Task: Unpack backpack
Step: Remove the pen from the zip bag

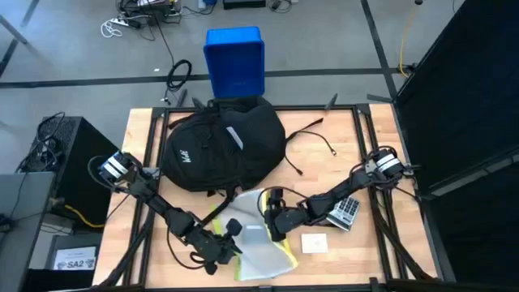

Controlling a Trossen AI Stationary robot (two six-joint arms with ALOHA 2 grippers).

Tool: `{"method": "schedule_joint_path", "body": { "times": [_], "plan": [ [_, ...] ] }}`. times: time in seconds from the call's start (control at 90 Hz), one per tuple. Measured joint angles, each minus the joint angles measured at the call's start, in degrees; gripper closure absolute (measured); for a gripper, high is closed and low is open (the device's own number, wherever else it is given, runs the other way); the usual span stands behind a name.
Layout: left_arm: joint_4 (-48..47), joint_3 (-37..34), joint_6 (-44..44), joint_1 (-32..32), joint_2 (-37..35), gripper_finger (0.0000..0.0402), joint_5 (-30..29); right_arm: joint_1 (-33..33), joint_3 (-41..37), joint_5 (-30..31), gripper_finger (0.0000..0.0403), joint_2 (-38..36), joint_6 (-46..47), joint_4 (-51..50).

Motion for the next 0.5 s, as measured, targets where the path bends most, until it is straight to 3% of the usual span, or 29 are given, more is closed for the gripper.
{"method": "schedule_joint_path", "body": {
  "times": [0.222,0.5],
  "plan": [
    [-0.87,0.00,0.00,0.02,0.00,0.0402,-0.02,-1.15,0.00,-5.30,0.0178,0.00,-2.01,3.50],
    [-0.62,0.08,-0.01,0.03,0.00,0.0402,-1.60,-1.59,0.00,-5.70,0.0162,0.02,-0.17,4.12]
  ]
}}
